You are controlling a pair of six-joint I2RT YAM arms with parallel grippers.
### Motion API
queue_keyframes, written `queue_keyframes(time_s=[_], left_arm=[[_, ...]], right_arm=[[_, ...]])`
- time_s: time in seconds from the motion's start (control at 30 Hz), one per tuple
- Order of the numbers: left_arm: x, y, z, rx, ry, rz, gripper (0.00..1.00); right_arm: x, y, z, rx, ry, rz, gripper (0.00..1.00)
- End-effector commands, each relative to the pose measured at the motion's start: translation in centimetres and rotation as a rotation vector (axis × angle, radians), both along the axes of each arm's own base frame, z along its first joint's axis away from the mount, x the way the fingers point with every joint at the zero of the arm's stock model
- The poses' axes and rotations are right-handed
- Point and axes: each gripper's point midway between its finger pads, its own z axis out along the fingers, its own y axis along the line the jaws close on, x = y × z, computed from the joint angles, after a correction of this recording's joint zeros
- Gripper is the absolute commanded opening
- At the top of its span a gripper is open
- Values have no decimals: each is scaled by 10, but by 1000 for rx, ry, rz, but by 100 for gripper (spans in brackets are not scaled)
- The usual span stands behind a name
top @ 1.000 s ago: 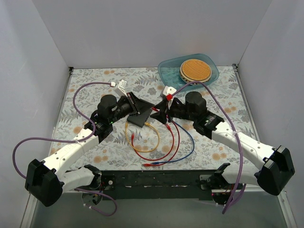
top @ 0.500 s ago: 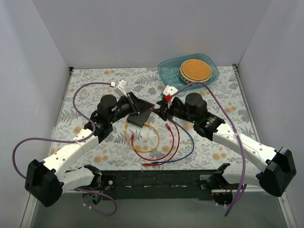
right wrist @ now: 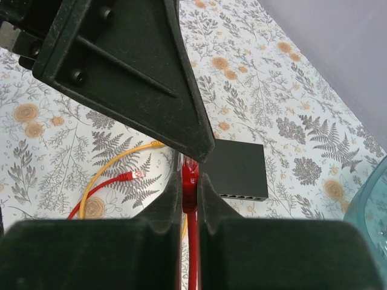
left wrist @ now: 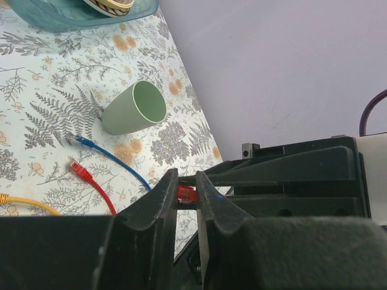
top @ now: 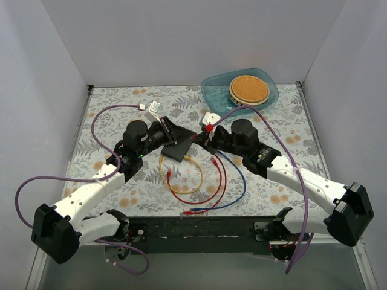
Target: Insert the plug into the switch port
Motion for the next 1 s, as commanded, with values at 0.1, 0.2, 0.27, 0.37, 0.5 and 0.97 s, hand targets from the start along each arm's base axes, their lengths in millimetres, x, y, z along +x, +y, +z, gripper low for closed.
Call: queue_keyframes(time_s=[0.1,0.2,0.27,0.37,0.5,0.97], left_arm=[[-21,-3,40,-54,-127,-83,0],[-24,1,38,-13,-185,-88,42],[-26,6,37,15,-219,-74,76],[-28,16,31,80,-300,-55,83],[-38,27,8,139,-382,-57,79],[-51,7,-15,153,-421,-231,43]], right_arm=[[10,5,6,-10,-40,-1,1],[6,6,5,-37,-45,42,1],[2,8,1,-55,-25,94,1],[-5,10,-10,-86,50,204,1],[-25,13,-12,-78,137,377,1],[-62,8,5,-16,210,596,1]])
